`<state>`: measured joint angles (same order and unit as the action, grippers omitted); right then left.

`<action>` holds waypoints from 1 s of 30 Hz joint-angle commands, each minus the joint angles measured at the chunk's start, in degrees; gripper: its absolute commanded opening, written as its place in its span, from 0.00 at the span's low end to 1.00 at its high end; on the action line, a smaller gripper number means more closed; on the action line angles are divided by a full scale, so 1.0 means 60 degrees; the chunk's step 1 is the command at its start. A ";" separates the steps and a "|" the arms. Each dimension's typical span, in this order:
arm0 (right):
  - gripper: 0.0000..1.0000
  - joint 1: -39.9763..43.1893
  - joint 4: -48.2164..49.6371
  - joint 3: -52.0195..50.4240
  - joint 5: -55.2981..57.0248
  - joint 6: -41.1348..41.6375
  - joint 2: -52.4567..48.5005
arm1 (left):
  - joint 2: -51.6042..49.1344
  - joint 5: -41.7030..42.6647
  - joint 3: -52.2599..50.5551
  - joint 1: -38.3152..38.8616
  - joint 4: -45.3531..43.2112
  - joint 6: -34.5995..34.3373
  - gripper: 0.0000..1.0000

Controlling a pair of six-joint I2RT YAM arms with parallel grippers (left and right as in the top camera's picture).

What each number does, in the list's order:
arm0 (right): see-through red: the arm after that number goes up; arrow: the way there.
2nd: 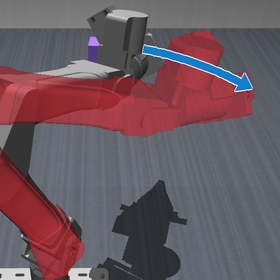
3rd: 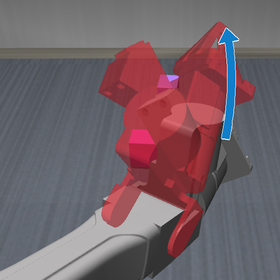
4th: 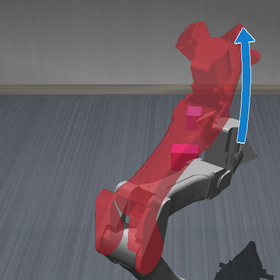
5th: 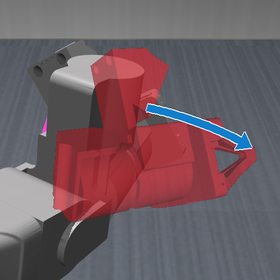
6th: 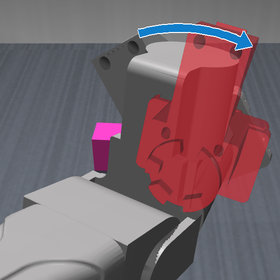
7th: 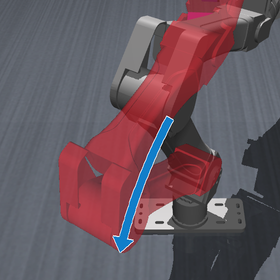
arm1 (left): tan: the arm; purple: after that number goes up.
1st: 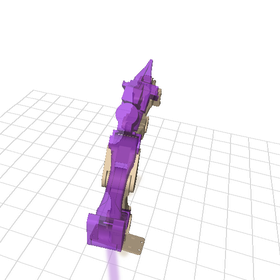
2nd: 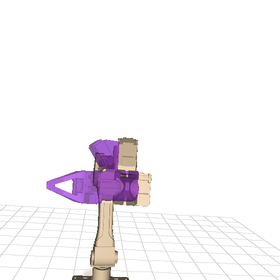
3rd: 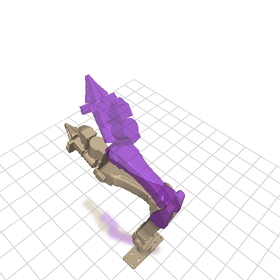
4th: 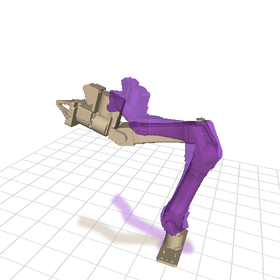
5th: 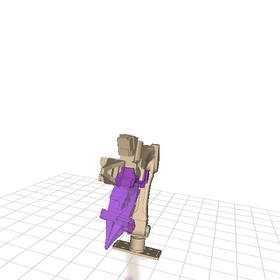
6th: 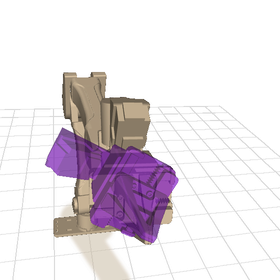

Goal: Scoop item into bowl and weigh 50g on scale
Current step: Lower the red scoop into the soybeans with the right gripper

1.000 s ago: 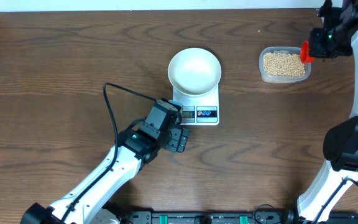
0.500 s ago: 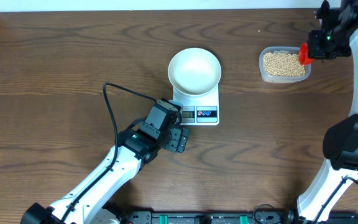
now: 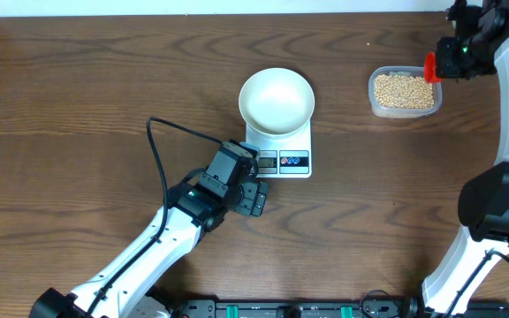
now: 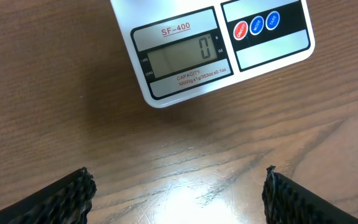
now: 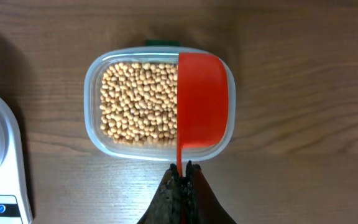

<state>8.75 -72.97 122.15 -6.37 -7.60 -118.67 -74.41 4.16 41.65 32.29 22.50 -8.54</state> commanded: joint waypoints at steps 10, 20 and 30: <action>0.01 -0.0127 0.0299 -0.0441 -0.0135 -0.0470 -0.0087 | 0.0113 -0.0047 -0.0015 -0.0040 0.0025 0.0098 0.88; 0.01 -0.0164 0.0718 -0.1348 -0.0131 -0.0616 -0.0087 | 0.0117 -0.0047 -0.0015 -0.0040 0.0025 0.0098 0.88; 0.01 -0.0251 0.0954 -0.1916 0.0576 -0.0634 -0.0087 | 0.0117 -0.0047 -0.0015 -0.0040 0.0025 0.0098 0.88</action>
<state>7.88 -67.70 111.74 -4.40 -10.70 -118.67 -74.41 4.16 41.65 32.29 22.50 -8.54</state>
